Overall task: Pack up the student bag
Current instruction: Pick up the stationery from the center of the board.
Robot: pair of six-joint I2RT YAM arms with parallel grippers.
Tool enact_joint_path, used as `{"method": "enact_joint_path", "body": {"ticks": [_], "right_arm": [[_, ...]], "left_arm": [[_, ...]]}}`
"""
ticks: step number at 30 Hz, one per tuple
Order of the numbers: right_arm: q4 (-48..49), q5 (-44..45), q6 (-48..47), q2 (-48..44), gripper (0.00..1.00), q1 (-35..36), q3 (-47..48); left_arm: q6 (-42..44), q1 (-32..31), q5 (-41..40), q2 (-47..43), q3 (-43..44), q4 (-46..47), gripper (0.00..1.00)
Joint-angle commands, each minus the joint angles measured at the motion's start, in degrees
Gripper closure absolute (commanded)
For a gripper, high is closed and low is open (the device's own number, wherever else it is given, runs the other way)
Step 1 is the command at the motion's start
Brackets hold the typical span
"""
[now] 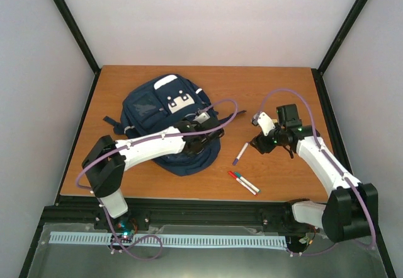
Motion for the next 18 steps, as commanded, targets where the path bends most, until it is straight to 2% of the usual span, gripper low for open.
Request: {"method": "enact_joint_path", "body": {"ticks": [1,9,18], "right_arm": [[-1.7,4.7,-0.4,4.3,0.35,-0.3,2.9],[-9.0,5.9,-5.2,16.9,0.38,-7.8,14.0],[-12.8,13.7,-8.9,28.4,0.38,-22.2,23.4]], "left_arm": [[-1.8,0.6,-1.0,-5.3,0.9,1.2,0.99],[-4.2,3.1,7.9,-9.5,1.1,0.8,0.99],[-5.6,3.3,11.5,-12.3,0.2,-0.5,0.99]]}}
